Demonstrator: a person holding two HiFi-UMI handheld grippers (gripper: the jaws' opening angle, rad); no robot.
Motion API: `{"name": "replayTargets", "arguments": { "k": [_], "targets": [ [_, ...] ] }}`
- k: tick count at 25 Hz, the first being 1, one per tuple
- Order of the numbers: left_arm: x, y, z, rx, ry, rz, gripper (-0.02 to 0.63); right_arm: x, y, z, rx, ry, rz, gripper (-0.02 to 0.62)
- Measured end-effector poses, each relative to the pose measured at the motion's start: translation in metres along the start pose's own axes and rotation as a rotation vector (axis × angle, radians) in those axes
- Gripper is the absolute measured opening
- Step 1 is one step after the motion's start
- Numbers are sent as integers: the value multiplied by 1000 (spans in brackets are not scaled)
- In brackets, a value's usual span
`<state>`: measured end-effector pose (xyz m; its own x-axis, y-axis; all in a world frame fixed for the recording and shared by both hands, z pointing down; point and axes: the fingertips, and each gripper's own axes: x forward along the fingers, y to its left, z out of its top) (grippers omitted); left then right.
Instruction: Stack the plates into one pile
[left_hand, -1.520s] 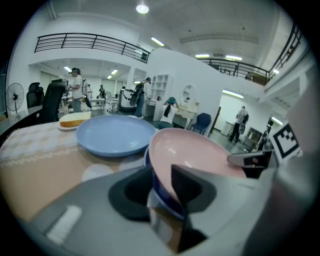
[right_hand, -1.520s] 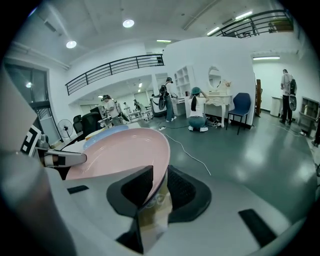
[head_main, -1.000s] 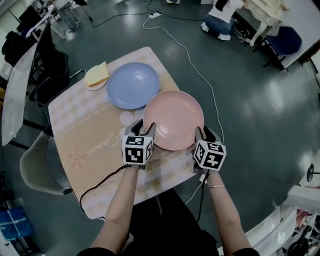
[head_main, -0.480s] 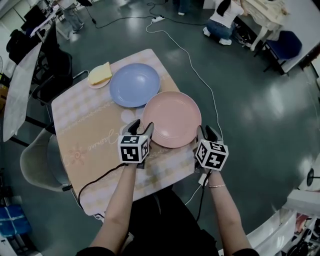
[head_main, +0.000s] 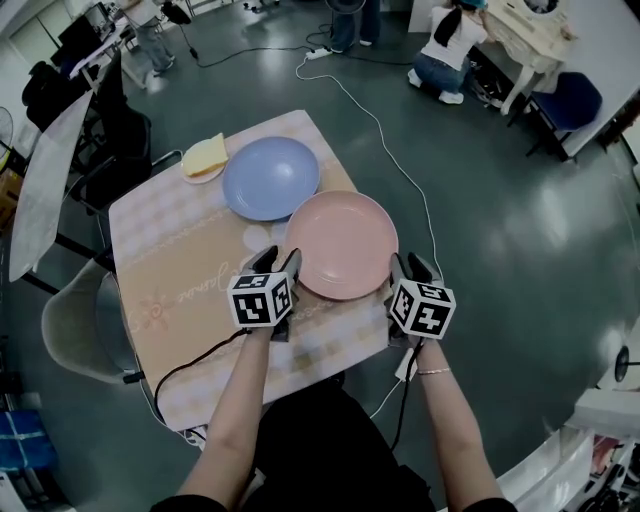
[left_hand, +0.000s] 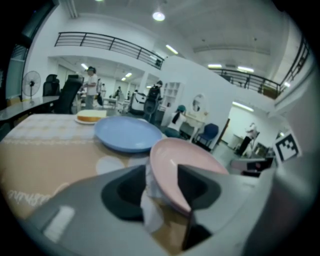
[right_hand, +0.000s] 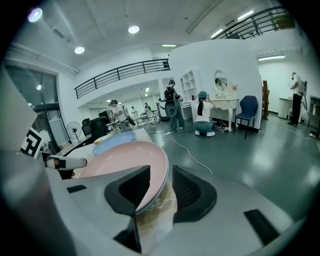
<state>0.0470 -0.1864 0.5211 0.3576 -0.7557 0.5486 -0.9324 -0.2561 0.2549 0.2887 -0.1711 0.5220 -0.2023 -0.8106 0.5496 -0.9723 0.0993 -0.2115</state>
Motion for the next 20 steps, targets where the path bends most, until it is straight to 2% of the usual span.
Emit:
{"name": "replayTargets", "arguments": {
  "k": [8, 17, 20],
  "targets": [
    [28, 9, -8, -116, 45, -50, 195, 32, -4, -9, 7, 106, 10, 144],
    [44, 6, -14, -118, 113, -73, 184, 55, -7, -15, 11, 174, -6, 144],
    [45, 4, -16, -91, 130, -69, 169, 57, -4, -20, 3, 188, -2, 134]
  ]
}}
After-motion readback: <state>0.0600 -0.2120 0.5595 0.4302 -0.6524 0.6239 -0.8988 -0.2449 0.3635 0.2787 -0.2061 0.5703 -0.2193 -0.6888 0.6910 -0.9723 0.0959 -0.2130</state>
